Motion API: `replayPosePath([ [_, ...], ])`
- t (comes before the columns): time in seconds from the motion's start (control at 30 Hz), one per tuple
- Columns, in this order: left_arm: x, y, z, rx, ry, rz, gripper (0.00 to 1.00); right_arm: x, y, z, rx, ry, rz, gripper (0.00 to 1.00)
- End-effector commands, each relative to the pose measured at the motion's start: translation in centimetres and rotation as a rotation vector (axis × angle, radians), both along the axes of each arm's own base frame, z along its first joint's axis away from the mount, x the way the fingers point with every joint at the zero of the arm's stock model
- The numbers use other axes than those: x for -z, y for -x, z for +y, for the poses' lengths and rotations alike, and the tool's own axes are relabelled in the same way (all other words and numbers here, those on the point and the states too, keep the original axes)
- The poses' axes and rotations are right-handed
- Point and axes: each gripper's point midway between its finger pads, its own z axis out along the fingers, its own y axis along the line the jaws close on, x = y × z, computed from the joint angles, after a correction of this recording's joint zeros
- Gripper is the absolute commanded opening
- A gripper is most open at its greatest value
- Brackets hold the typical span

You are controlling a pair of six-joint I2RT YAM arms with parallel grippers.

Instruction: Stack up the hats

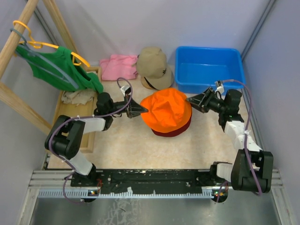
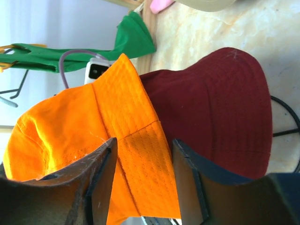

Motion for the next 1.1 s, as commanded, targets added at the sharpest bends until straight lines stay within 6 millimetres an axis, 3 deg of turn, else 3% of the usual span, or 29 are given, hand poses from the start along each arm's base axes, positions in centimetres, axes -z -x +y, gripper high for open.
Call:
replayPosePath([
  [0.0,-1.0,-0.4,-0.2,0.003,0.024,-0.054,0.03,-1.8,0.4,0.6,-0.066,-0.066,-0.061,0.45],
  [0.23,-1.0,-0.9,-0.3,-0.006,0.039,-0.036,0.02,-1.3,1.1,0.8,-0.079,-0.085,-0.036,0.00],
  [0.43,-3.2,-1.5,-0.4,-0.019,0.106,-0.021,0.02,-2.8,1.1,-0.5,-0.021,-0.093,-0.041,0.00],
  [0.63,-4.4,-2.0,-1.0,0.021,0.110,-0.007,0.02,-1.3,0.5,-2.4,0.067,-0.072,0.036,0.00],
  [0.77,-3.5,-1.7,-1.1,0.049,0.091,0.016,0.03,1.0,-0.1,-3.8,0.132,-0.047,0.114,0.00],
  [1.07,1.4,0.1,-0.5,0.063,0.062,0.091,0.03,5.2,-0.6,-5.7,0.207,0.039,0.192,0.00],
])
